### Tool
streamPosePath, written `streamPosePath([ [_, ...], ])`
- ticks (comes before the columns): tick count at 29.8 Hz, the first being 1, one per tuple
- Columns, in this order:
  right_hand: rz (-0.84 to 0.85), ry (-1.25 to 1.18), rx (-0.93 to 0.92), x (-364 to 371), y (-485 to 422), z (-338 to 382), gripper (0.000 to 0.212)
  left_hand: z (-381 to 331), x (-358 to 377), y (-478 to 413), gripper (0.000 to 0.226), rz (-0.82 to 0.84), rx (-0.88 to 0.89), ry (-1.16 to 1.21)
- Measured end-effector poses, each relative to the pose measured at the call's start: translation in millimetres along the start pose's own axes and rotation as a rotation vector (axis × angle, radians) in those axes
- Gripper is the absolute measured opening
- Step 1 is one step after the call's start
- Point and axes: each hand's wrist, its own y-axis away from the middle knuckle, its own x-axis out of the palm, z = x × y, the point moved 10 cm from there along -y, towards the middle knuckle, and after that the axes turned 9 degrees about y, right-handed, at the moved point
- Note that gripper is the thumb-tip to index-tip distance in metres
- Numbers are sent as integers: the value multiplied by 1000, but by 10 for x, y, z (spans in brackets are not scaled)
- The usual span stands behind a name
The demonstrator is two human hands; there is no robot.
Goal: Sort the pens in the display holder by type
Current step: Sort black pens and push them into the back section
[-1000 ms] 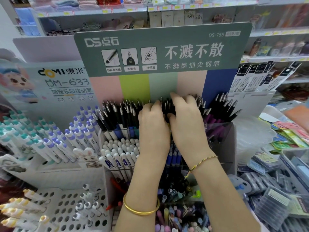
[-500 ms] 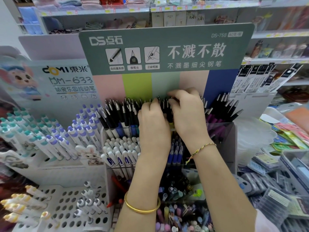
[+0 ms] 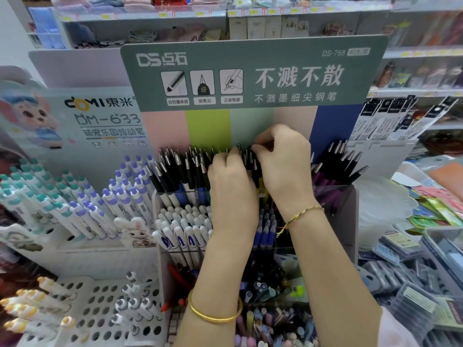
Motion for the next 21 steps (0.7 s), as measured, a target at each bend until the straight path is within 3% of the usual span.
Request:
streamPosePath([
  [9,-58,-55,-10,-187,155,-81,23,34,-36,63,54,85,-74,-85],
  [15,178,123,39,138,262,-204,23,70,-100,63,42,47,-112,-218],
  [21,160,152,12,179,191,-190,26,-97,-71,8,48,28,-8,30],
])
